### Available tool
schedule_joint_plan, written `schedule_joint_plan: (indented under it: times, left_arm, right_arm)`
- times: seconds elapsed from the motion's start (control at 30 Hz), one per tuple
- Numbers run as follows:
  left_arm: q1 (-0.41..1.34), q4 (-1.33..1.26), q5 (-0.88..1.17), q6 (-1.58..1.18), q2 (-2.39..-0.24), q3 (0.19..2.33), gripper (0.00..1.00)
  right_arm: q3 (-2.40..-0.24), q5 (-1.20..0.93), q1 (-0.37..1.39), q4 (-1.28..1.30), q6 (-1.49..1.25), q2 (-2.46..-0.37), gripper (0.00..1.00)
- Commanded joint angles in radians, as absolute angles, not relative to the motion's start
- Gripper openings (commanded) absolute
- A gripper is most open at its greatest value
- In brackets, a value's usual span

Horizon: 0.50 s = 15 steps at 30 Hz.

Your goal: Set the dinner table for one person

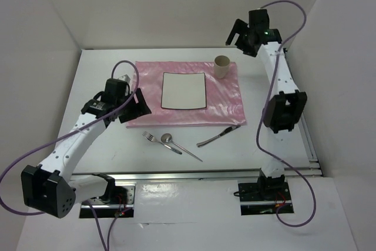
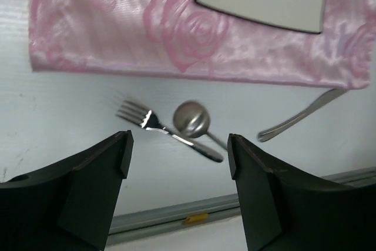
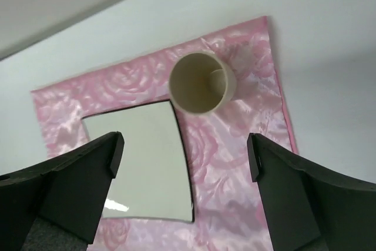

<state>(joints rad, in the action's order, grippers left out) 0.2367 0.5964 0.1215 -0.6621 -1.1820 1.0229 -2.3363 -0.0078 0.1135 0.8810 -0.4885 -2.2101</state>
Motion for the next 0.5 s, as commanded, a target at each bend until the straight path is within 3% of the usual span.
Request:
schedule_joint_plan:
  times: [0.0, 0.17, 0.3, 0.47]
  left_arm:
    - [0.32, 0.736, -0.108, -0.779, -1.129, 0.982, 0.82]
    - [0.454, 0.793, -0.221, -0.99, -1.098, 0.92, 0.81]
    - [0.506, 0.805, -0.204, -1.11, -1.12, 0.867, 0.8]
    - [0.497, 0.819, -0.224, -1.102, -1.12, 0.871, 0.8]
  right_arm:
    - [-2.208, -0.005, 0.117, 0.784, -0.431, -1.947, 1.0]
    - [-1.832, -0.066, 0.144, 0.689, -0.387, -1.662, 0.95]
    - [-1.423, -0.092, 0.346, 0.606, -0.305, -1.493, 0.93]
    - [-1.195, -0.104, 0.599, 0.595, -0.268, -1.387, 0.86]
